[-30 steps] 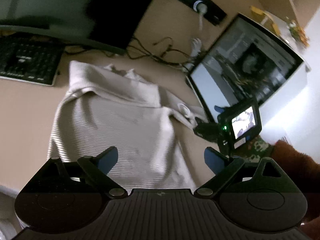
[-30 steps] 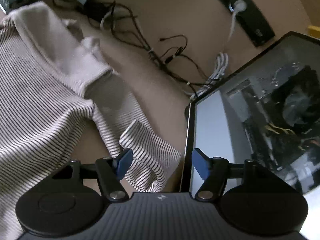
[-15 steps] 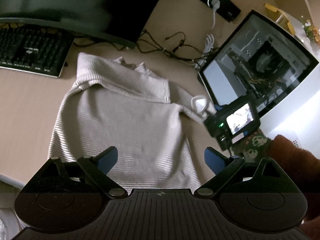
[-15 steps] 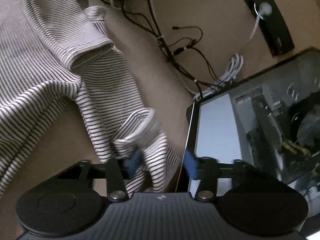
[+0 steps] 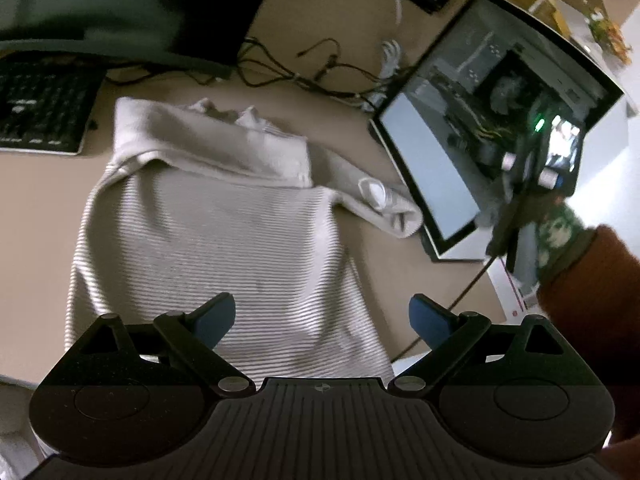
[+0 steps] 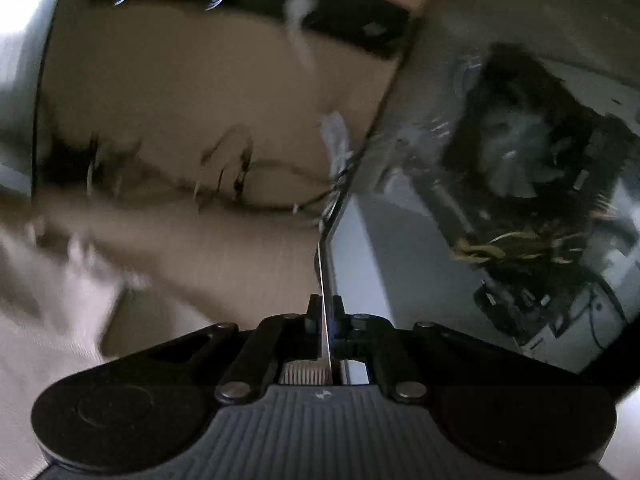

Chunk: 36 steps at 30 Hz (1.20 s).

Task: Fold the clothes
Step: 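Grasp the bunched sleeve cuff with the right gripper, then lift the sleeve and carry it across the sweater body with the right gripper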

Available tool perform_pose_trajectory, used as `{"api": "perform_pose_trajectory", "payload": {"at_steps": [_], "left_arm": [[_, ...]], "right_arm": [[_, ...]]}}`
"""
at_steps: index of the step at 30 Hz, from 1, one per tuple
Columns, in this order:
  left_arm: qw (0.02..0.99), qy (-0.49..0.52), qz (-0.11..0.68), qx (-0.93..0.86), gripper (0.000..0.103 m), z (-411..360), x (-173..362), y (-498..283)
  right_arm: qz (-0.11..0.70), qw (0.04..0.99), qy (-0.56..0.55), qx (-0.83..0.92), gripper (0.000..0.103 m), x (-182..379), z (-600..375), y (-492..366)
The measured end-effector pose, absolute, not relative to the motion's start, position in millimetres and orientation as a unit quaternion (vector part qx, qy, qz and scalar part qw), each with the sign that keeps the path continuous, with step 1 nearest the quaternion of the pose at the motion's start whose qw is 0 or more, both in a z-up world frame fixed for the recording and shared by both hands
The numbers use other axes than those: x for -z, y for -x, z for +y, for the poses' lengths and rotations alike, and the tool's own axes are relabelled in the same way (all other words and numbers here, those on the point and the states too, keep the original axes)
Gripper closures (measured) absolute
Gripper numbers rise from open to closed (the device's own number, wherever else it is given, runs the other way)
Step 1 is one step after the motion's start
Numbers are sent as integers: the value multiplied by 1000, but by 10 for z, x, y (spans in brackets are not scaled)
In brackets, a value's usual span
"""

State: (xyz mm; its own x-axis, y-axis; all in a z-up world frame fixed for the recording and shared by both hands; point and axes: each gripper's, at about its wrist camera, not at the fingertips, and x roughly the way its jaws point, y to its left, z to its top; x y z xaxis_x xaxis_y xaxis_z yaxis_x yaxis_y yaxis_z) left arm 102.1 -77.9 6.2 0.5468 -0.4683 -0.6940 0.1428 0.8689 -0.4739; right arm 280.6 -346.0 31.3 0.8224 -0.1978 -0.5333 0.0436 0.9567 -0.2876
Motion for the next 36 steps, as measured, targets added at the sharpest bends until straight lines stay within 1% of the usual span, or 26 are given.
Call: {"api": "perform_pose_trajectory", "payload": {"at_steps": [2, 3, 6, 7, 8, 9, 13, 14, 15, 16, 17, 19, 25, 26, 27, 28, 29, 33, 36], "left_arm": [[858, 182, 443, 187, 6, -798, -62, -1035], [857, 181, 442, 190, 6, -806, -64, -1040], [856, 179, 442, 198, 6, -827, -68, -1045], [856, 178, 443, 198, 6, -829, -65, -1044], [856, 179, 445, 195, 6, -824, -59, -1045], [855, 182, 447, 191, 6, -811, -47, -1049], [849, 195, 460, 173, 6, -761, 7, -1073], [847, 197, 464, 169, 6, -757, 20, -1079], [847, 197, 466, 164, 6, -756, 28, -1083], [846, 198, 469, 160, 6, -754, 37, -1088], [845, 199, 471, 155, 6, -753, 44, -1092], [844, 201, 475, 145, 6, -748, 57, -1098], [840, 207, 487, 116, 6, -726, 96, -1086], [840, 207, 489, 113, 6, -722, 99, -1081], [840, 207, 490, 110, 6, -718, 101, -1077], [839, 207, 491, 109, 6, -713, 100, -1073], [839, 206, 491, 108, 6, -709, 98, -1069], [840, 205, 490, 111, 6, -710, 87, -1063], [841, 203, 487, 119, 6, -720, 70, -1058]], "right_arm": [[283, 951, 113, 60, 100, -468, -3486, -2781], [281, 951, 120, 54, 100, -499, -3469, -2761], [290, 940, 181, 16, 98, -413, -3359, -2717], [295, 932, 209, 1, 90, -326, -3315, -2691], [298, 924, 239, -7, 79, -214, -3270, -2656], [300, 916, 264, -11, 76, -105, -3233, -2617], [324, 885, 332, -35, 74, 348, -3141, -2530], [328, 879, 343, -41, 70, 438, -3120, -2509], [329, 874, 355, -45, 63, 506, -3094, -2483], [328, 867, 371, -50, 48, 580, -3066, -2470], [325, 861, 386, -53, 44, 646, -3040, -2470], [323, 851, 409, -59, 44, 749, -3004, -2498], [334, 835, 432, -66, 45, 1025, -3015, -2677], [335, 835, 431, -64, 51, 1056, -3022, -2710], [339, 837, 424, -61, 61, 1061, -3032, -2747], [344, 841, 413, -58, 79, 1050, -3050, -2780], [347, 847, 401, -51, 91, 1021, -3070, -2808], [341, 886, 313, -18, 93, 630, -3203, -2928], [316, 914, 255, 5, 94, 226, -3317, -2966]]}}
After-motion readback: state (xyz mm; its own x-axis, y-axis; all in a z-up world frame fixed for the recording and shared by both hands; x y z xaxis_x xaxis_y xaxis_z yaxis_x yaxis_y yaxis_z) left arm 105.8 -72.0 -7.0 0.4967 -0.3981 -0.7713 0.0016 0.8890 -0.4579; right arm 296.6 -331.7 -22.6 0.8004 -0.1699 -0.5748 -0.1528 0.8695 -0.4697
